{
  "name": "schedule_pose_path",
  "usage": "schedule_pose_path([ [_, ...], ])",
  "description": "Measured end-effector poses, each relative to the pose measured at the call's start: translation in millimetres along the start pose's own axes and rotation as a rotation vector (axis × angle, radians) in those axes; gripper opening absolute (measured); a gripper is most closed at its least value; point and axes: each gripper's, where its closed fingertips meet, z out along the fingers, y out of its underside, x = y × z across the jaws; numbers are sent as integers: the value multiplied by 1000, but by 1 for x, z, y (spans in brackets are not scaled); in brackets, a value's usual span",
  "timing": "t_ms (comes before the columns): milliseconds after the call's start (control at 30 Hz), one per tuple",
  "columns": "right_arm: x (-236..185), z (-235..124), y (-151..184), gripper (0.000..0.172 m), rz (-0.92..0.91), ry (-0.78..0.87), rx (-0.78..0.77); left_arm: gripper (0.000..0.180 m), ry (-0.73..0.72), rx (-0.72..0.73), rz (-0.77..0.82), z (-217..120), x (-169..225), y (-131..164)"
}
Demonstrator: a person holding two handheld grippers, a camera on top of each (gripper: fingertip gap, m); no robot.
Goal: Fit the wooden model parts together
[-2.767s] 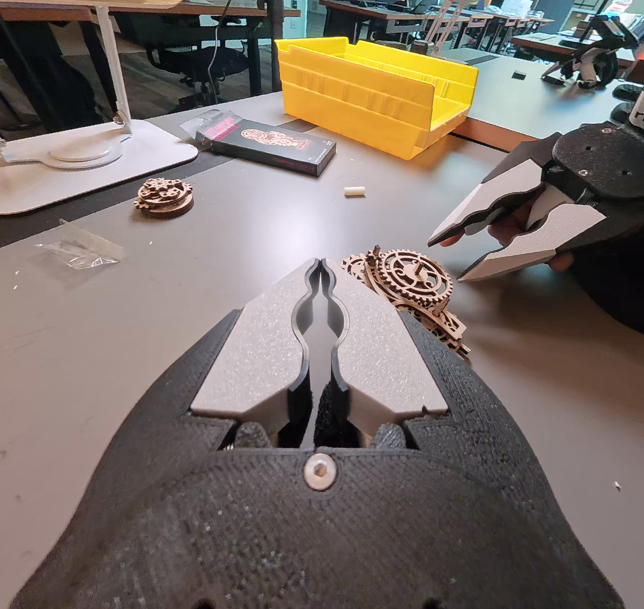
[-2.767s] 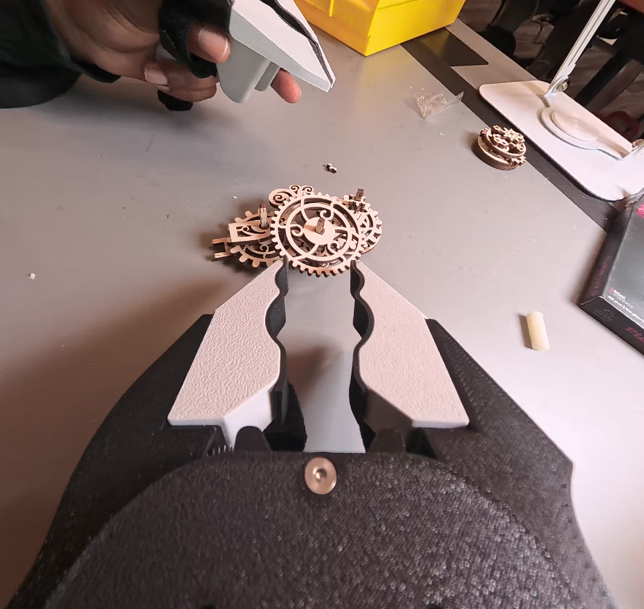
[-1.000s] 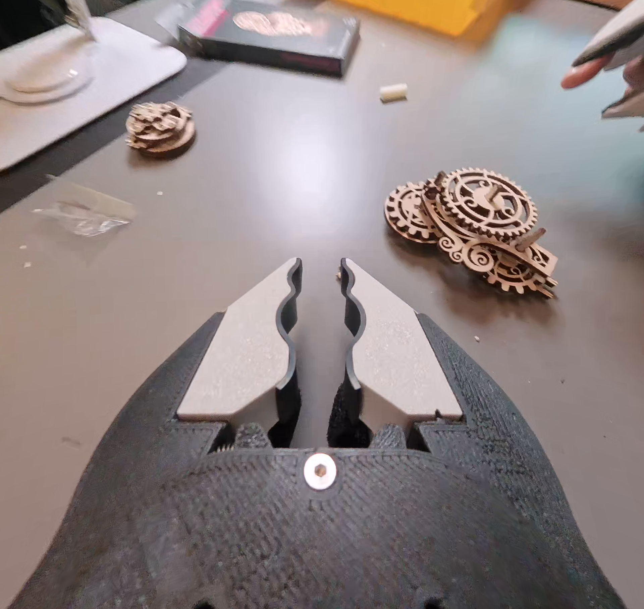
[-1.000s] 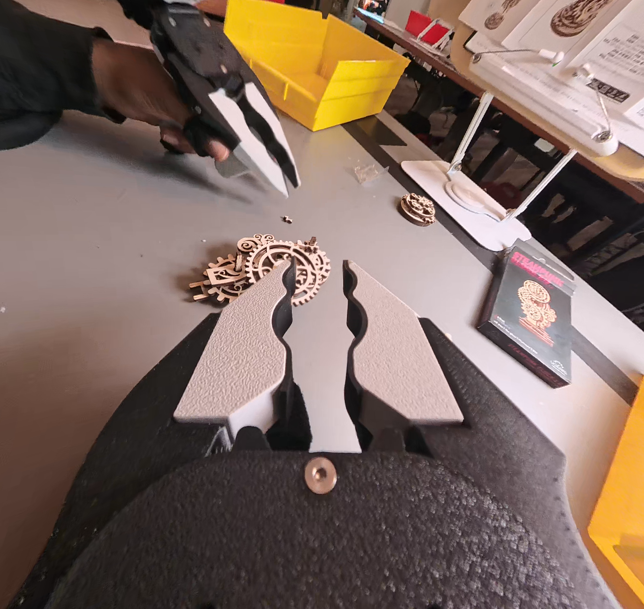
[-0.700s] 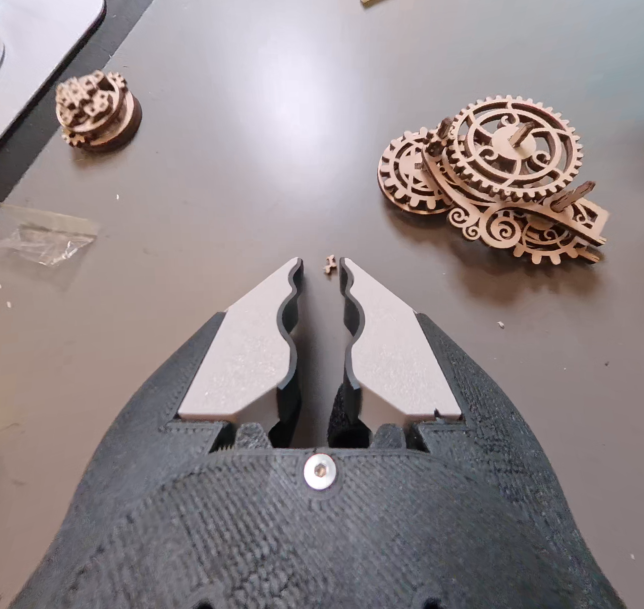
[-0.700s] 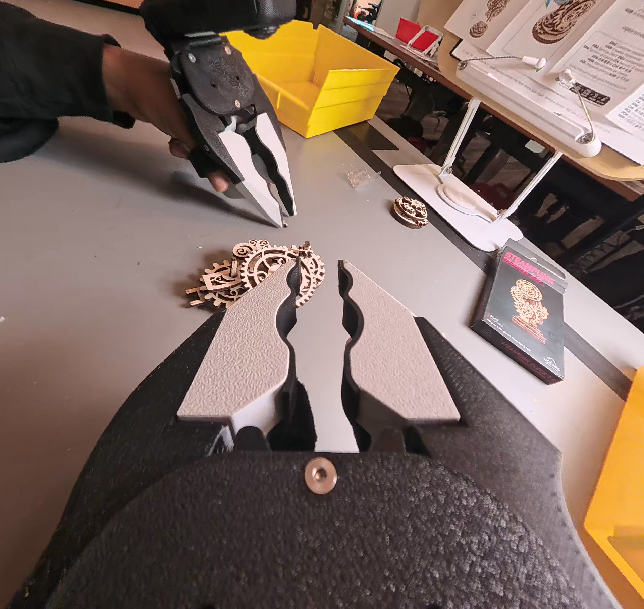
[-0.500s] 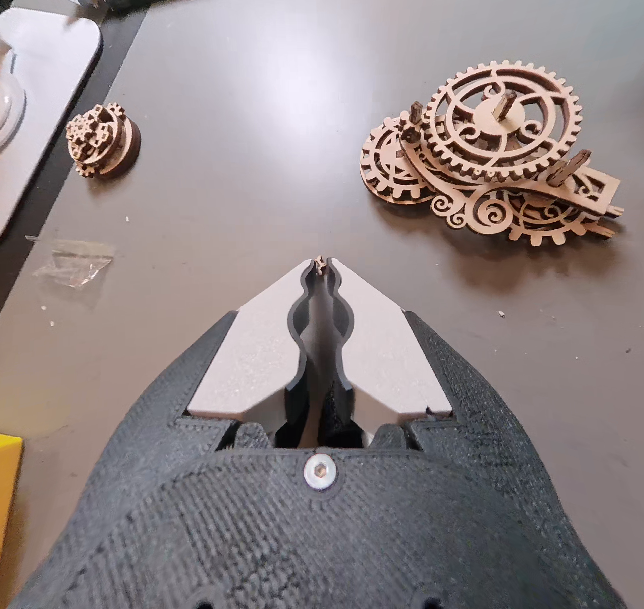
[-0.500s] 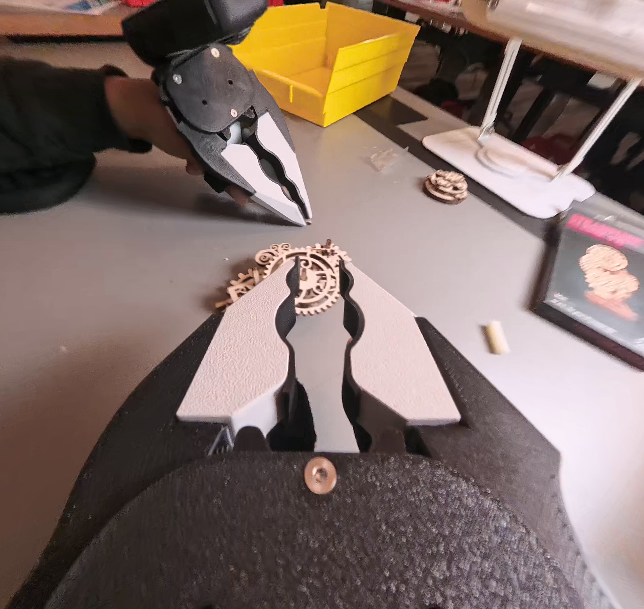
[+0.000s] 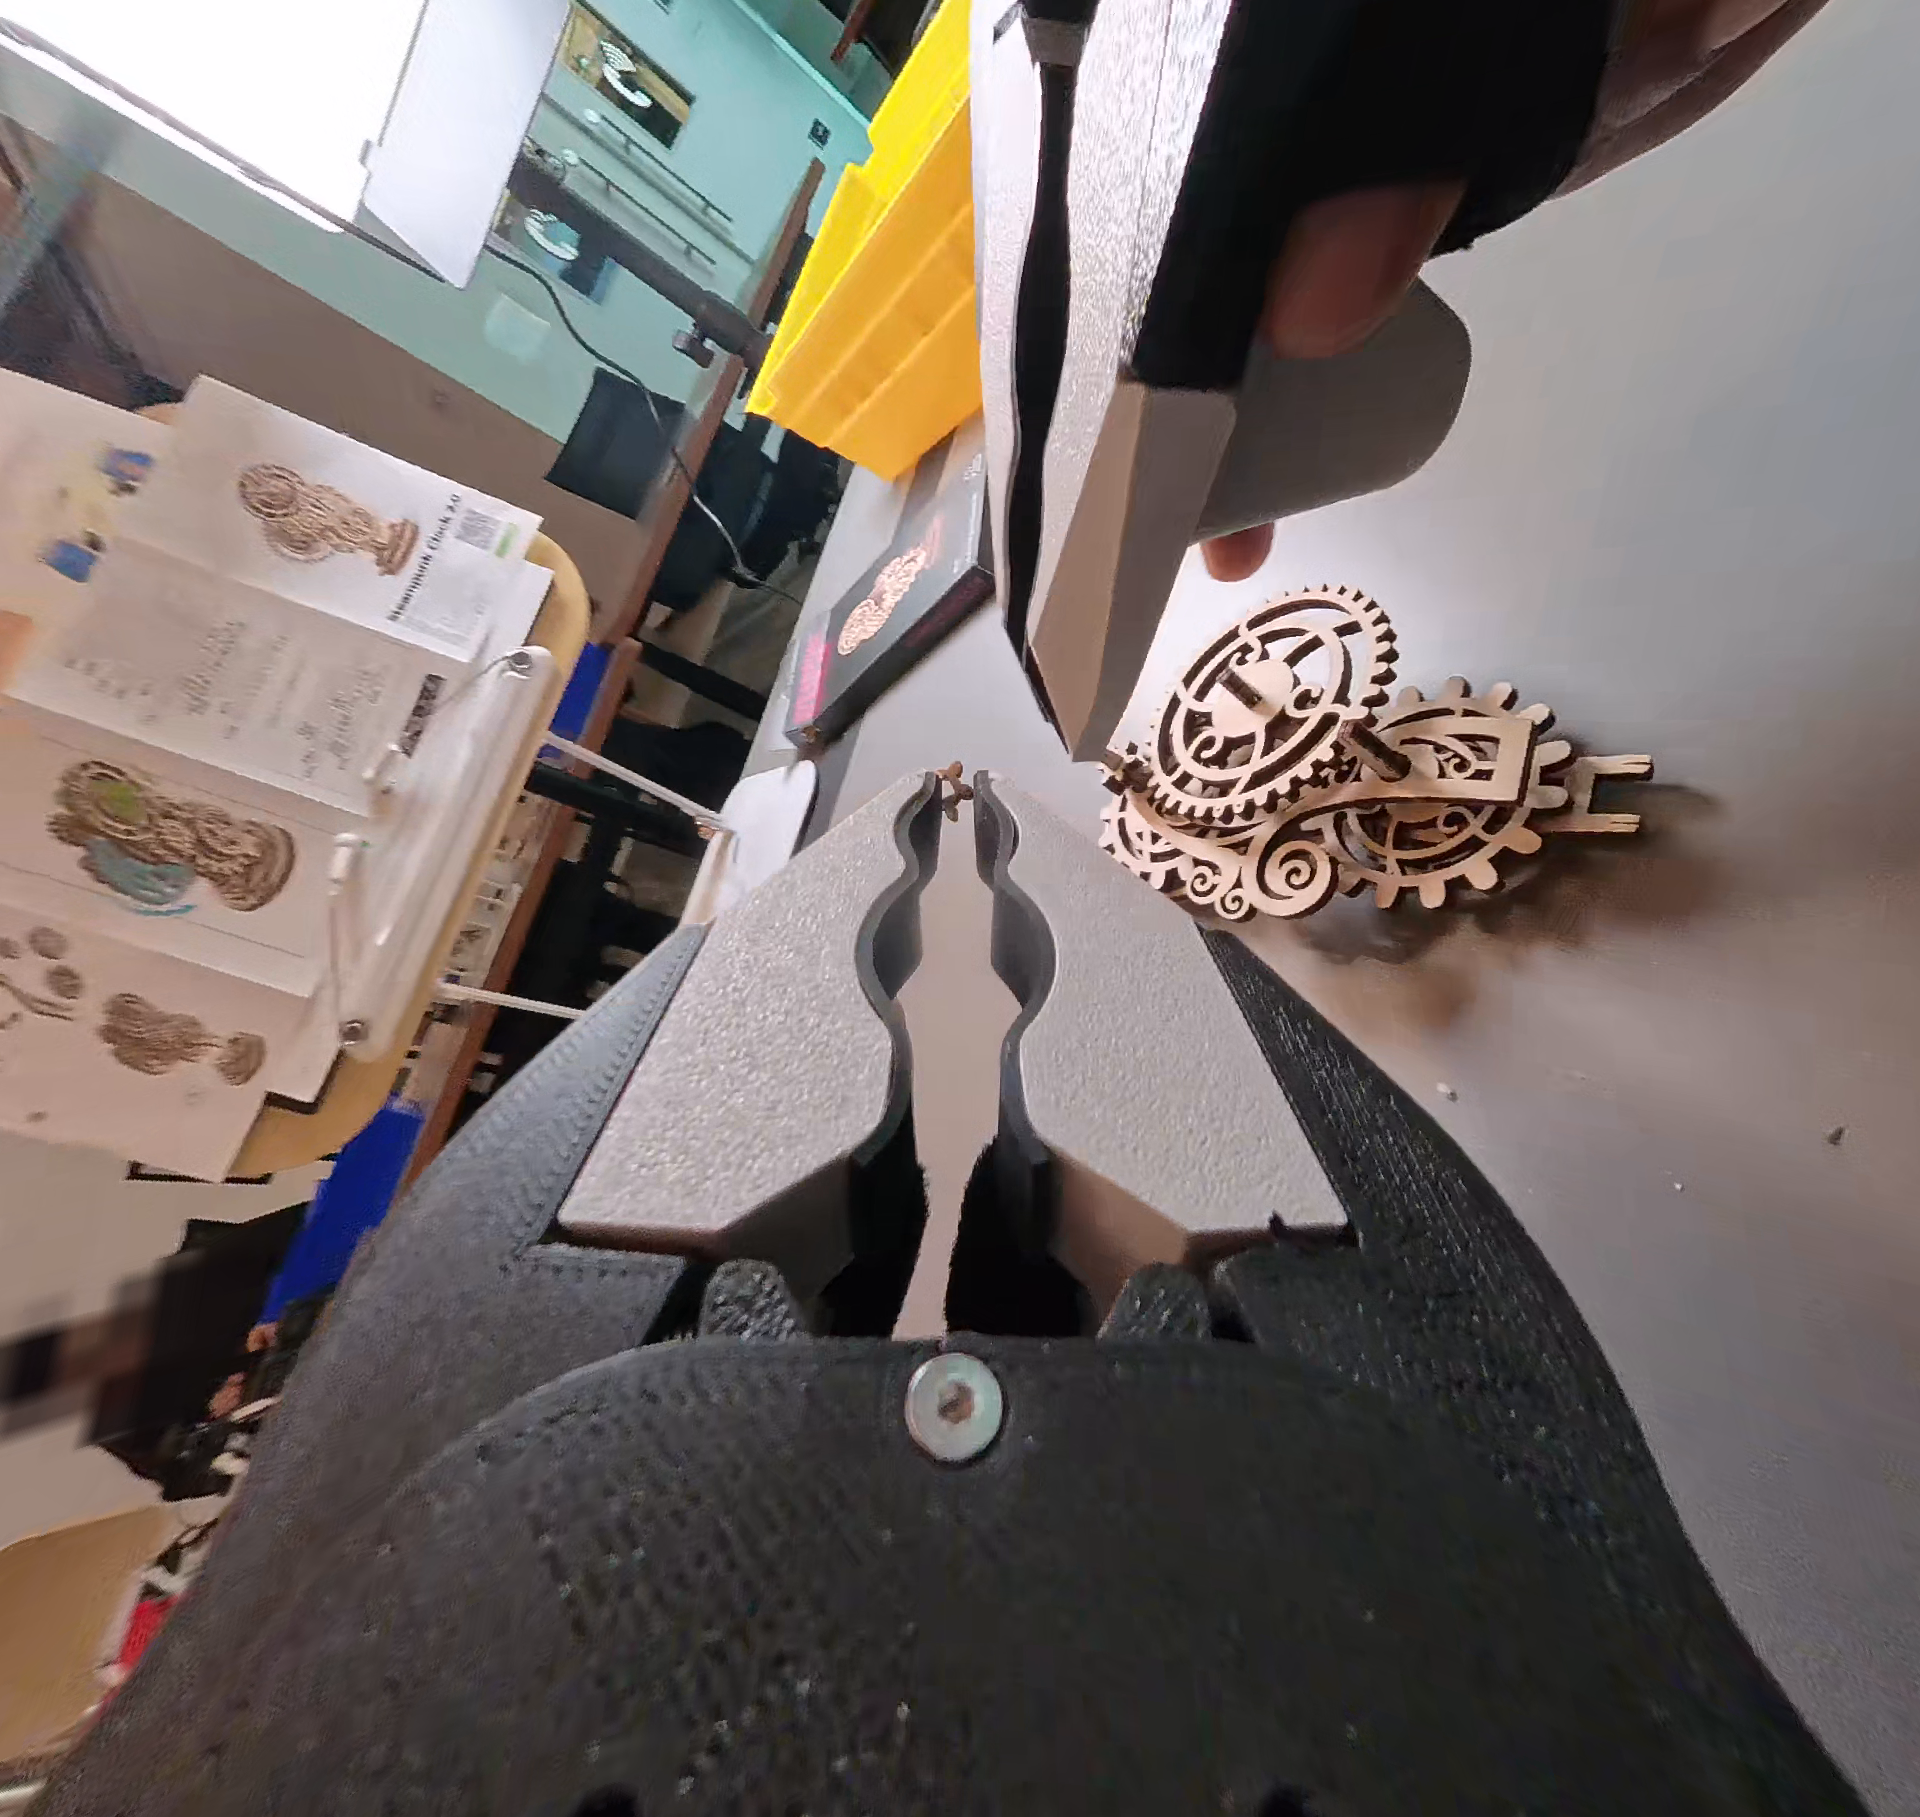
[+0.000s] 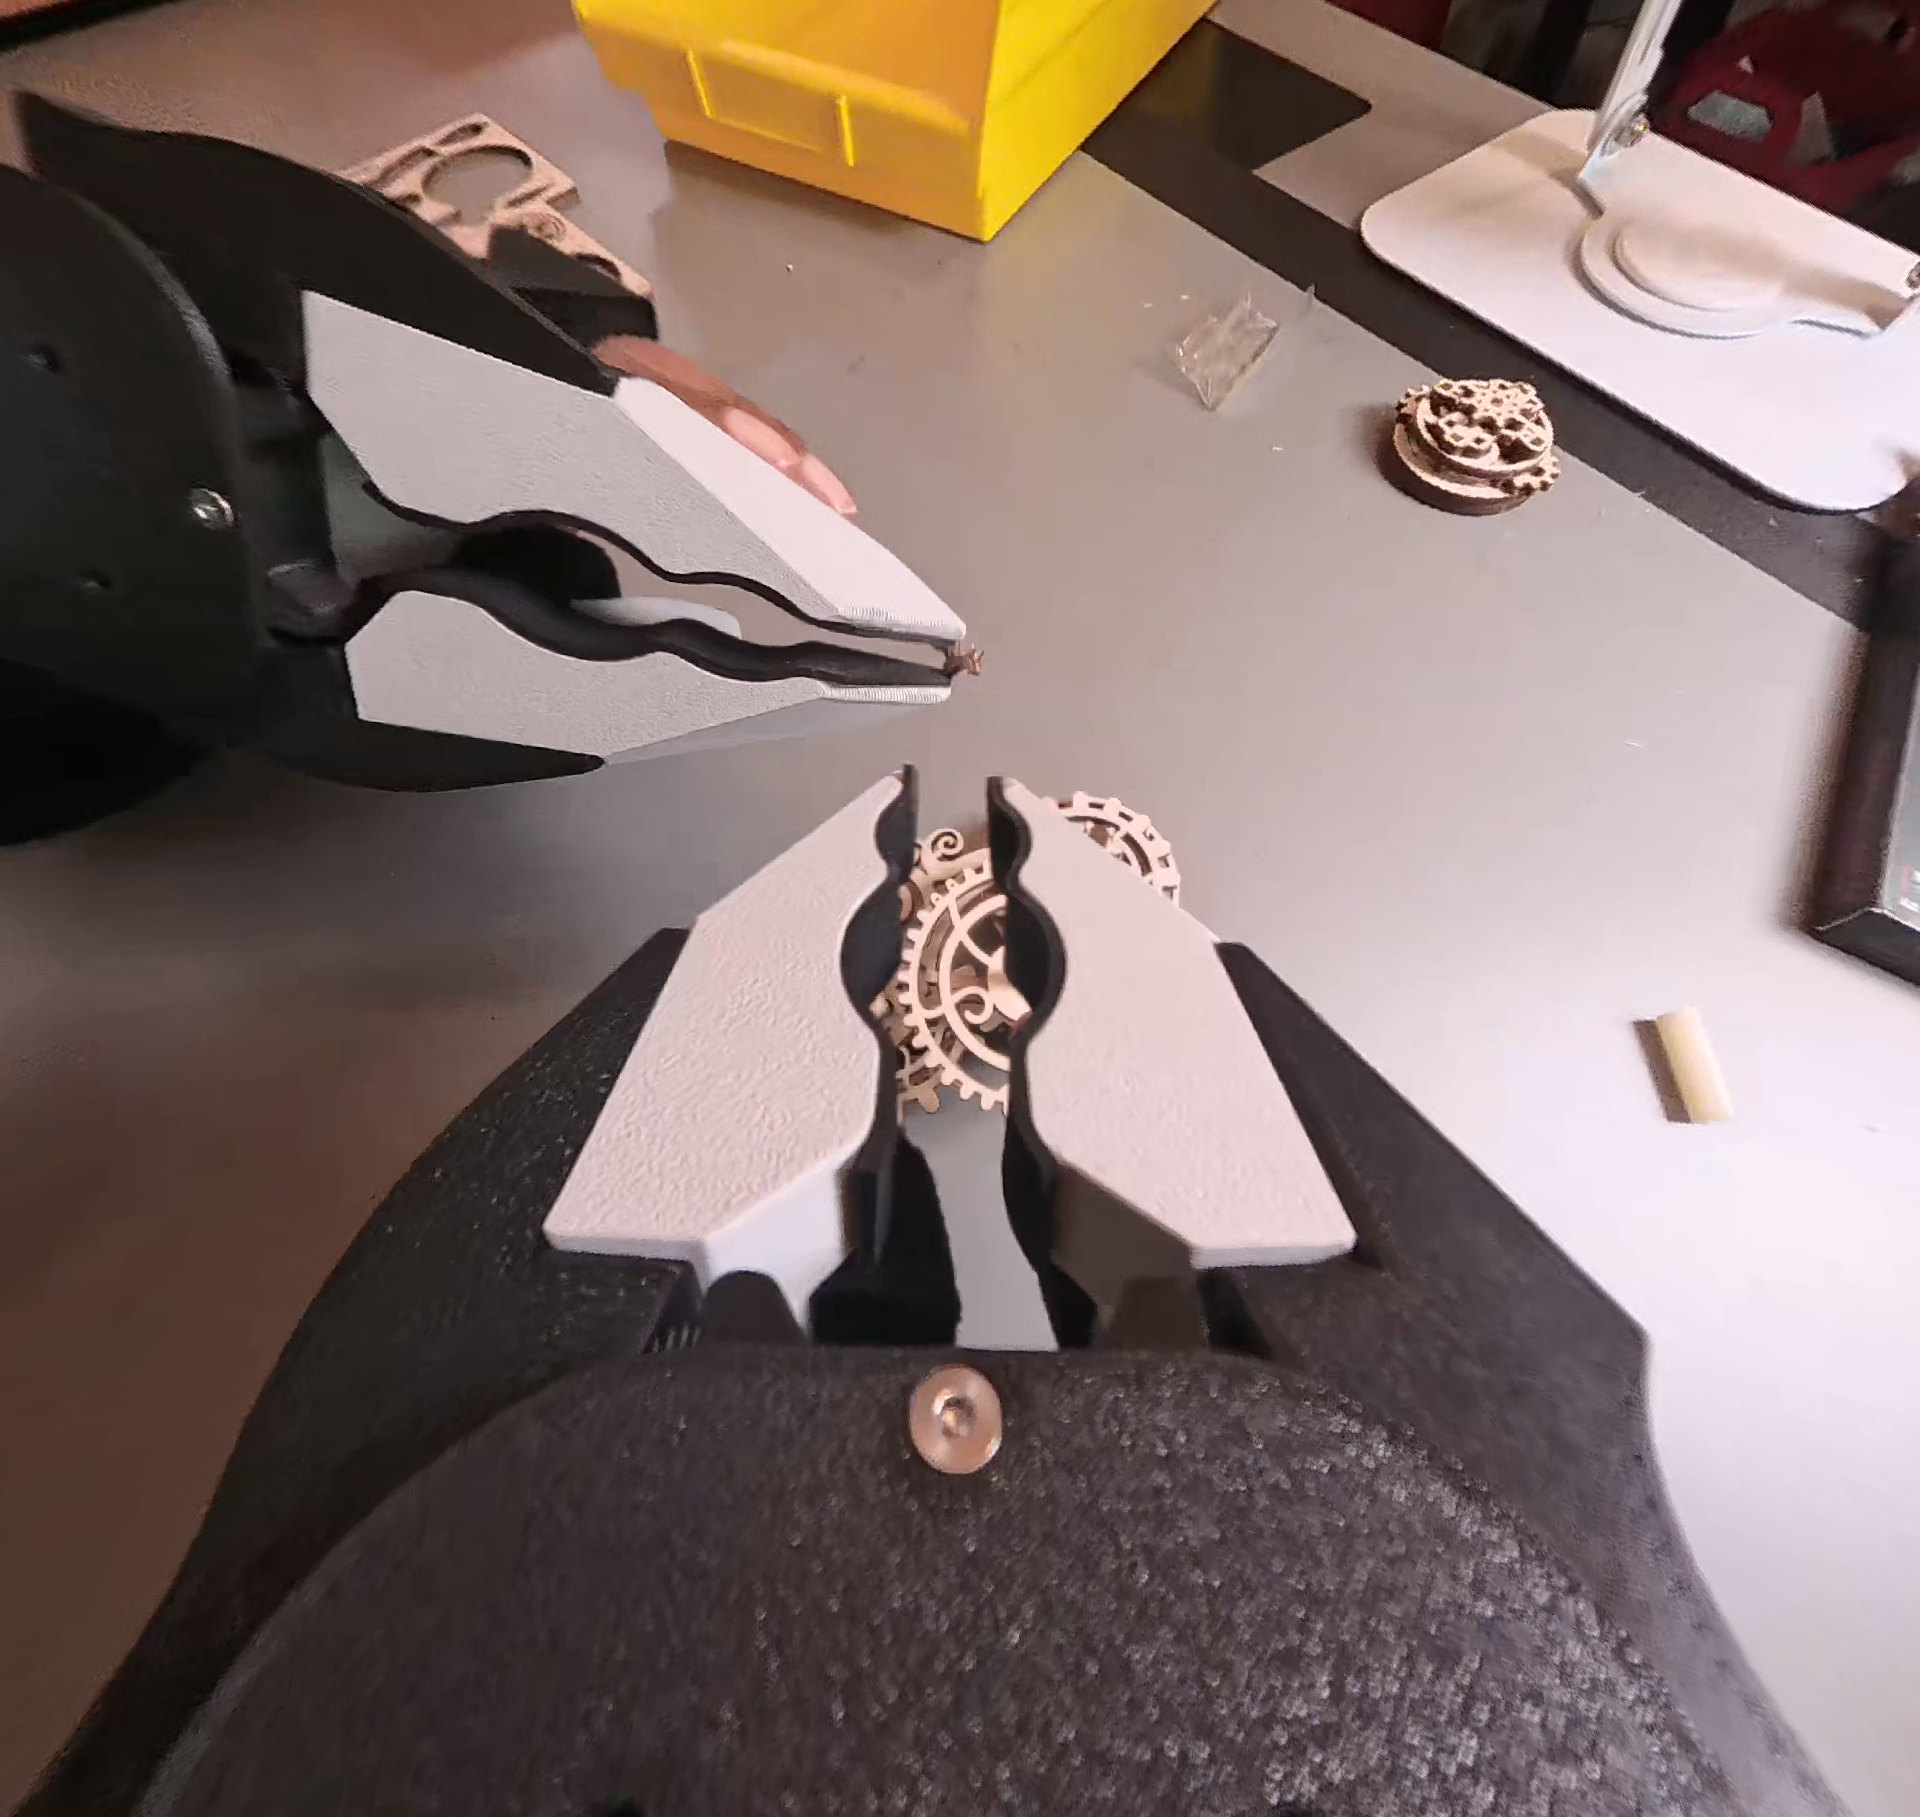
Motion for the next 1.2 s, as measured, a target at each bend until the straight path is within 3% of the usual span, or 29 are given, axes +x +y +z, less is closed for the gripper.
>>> schedule_pose_path([
  [67, -3, 2, 4, 0, -17, 13, -38, 4, -25, -20, 22, -1, -2, 2],
  [200, -12, 12, 15, 0, -54, 36, -132, 4, -64, 1, -16, -4, -12, -6],
  [533, -11, 20, 13, 0, -104, 103, -180, 4, -18, 86, -374, -25, -34, -54],
  [1200, -10, 20, 12, 0, -117, 104, -164, 4, -6, 25, -401, -23, -33, -48],
])
